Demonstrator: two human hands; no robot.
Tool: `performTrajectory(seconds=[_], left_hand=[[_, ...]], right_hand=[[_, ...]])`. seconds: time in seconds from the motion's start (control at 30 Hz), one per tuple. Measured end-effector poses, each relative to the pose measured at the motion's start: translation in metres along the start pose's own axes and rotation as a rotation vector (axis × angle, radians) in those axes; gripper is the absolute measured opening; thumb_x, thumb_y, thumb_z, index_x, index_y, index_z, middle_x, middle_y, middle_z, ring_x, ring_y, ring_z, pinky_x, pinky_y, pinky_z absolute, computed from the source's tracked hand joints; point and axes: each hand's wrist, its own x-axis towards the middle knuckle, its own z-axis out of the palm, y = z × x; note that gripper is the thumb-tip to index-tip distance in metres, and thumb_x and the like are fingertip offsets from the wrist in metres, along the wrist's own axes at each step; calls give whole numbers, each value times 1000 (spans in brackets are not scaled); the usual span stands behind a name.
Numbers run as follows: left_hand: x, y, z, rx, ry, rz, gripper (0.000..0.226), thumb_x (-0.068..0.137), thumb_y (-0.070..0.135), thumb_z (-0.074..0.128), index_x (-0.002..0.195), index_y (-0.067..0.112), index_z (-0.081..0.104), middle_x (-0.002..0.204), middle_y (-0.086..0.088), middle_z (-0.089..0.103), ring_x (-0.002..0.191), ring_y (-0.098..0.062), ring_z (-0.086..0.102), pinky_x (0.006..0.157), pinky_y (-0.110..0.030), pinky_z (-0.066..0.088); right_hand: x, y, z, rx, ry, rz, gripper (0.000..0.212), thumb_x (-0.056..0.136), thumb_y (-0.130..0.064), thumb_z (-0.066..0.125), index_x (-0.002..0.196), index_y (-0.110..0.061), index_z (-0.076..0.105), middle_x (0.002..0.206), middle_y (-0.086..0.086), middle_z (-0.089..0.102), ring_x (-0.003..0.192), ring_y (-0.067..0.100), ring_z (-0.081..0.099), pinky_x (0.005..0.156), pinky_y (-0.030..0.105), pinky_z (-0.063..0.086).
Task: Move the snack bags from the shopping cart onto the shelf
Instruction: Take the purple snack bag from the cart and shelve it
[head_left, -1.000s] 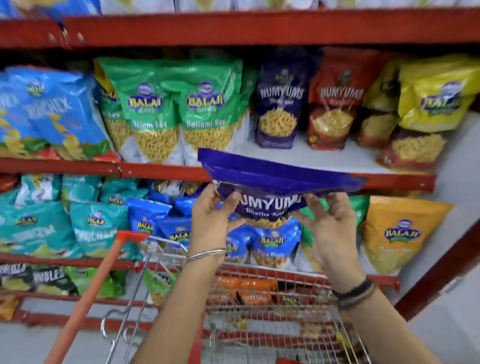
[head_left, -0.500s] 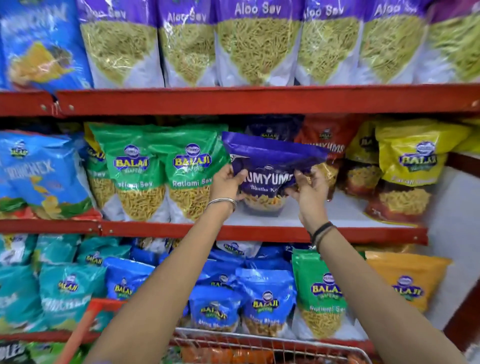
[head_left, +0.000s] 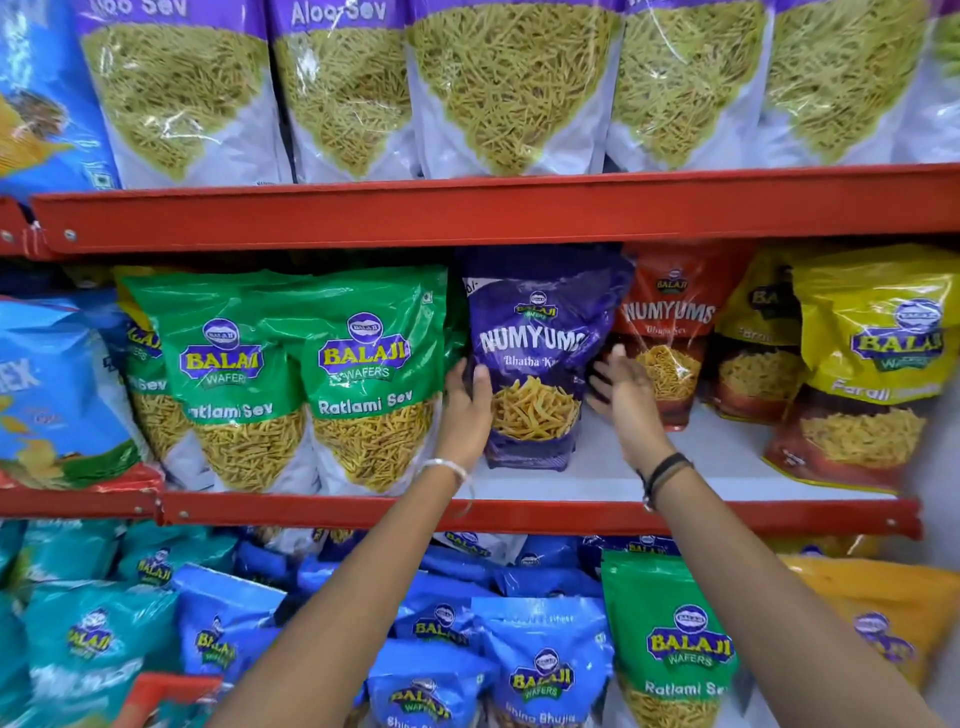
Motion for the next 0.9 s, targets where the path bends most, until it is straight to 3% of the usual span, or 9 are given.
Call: performTrajectory(seconds=[0.07, 0.1, 0.2, 0.3, 0.4, 0.53, 0.7, 0.8, 0.9], left_hand=[[-7, -20, 0, -24, -71, 33, 54, 94, 44, 14, 145, 26, 9, 156, 3, 14, 143, -14, 11, 107, -19, 7], [-8, -29, 0, -48, -115, 30, 54, 93, 45, 11, 145, 30, 6, 157, 4, 9, 144, -15, 8, 112, -25, 4], [-4, -43, 1, -56, -195, 12, 63, 78, 67, 6, 138, 47, 13, 158, 0, 11, 144, -22, 14, 118, -53, 15], [-1, -48, -4, -74, -243, 8, 75, 58, 86, 9, 128, 60, 21, 157, -1, 16, 143, -26, 21, 117, -55, 17], [-8, -50, -13, -106, -287, 14, 73, 50, 93, 14, 117, 68, 31, 155, -1, 23, 140, -26, 29, 117, -55, 21], [-33, -39, -22, -118, -281, 15, 106, 45, 94, 13, 137, 42, 26, 154, 6, 16, 143, -23, 20, 117, -54, 20], [-52, -38, -29, -61, -275, 28, 99, 46, 94, 9, 133, 51, 27, 156, -1, 19, 142, -24, 22, 115, -57, 23], [-65, -28, -28, 9, -267, 25, 96, 54, 86, 1, 138, 45, 21, 156, 1, 18, 141, -25, 24, 116, -54, 21], [-70, -28, -26, -42, -258, 8, 96, 56, 87, 5, 139, 42, 21, 157, 0, 18, 143, -23, 21, 118, -53, 18]], right_hand=[[-8, 16, -9, -184, -31, 60, 76, 77, -72, 34, 128, -16, 47, 134, 5, 52, 122, 25, 49, 107, 47, 38], [-13, 22, -10, -228, -78, 90, 80, 76, -73, 29, 130, -18, 46, 137, 6, 50, 124, 25, 47, 108, 47, 36], [-21, 31, -11, -218, -140, 86, 64, 90, -58, 20, 133, -17, 45, 139, 8, 49, 126, 25, 47, 103, 37, 36], [-30, 25, -13, -204, -151, 76, 63, 93, -51, 16, 133, -12, 44, 138, 12, 49, 126, 26, 47, 97, 32, 37], [-40, 22, -20, -234, -182, 70, 64, 93, -51, 13, 131, -10, 46, 137, 12, 50, 123, 25, 50, 98, 33, 39], [-58, 17, -26, -270, -215, 49, 65, 93, -52, 12, 124, -12, 53, 128, 14, 56, 117, 26, 54, 106, 40, 39], [-75, 12, -31, -273, -201, 40, 57, 93, -52, 15, 105, -19, 60, 110, 11, 62, 101, 25, 61, 95, 37, 46], [-79, 9, -30, -302, -213, 50, 61, 93, -53, 18, 115, -14, 60, 112, 11, 63, 101, 23, 61, 89, 31, 46], [-86, 7, -28, -306, -251, 69, 56, 94, -49, 25, 125, -12, 53, 121, 10, 59, 109, 21, 56, 97, 32, 39]])
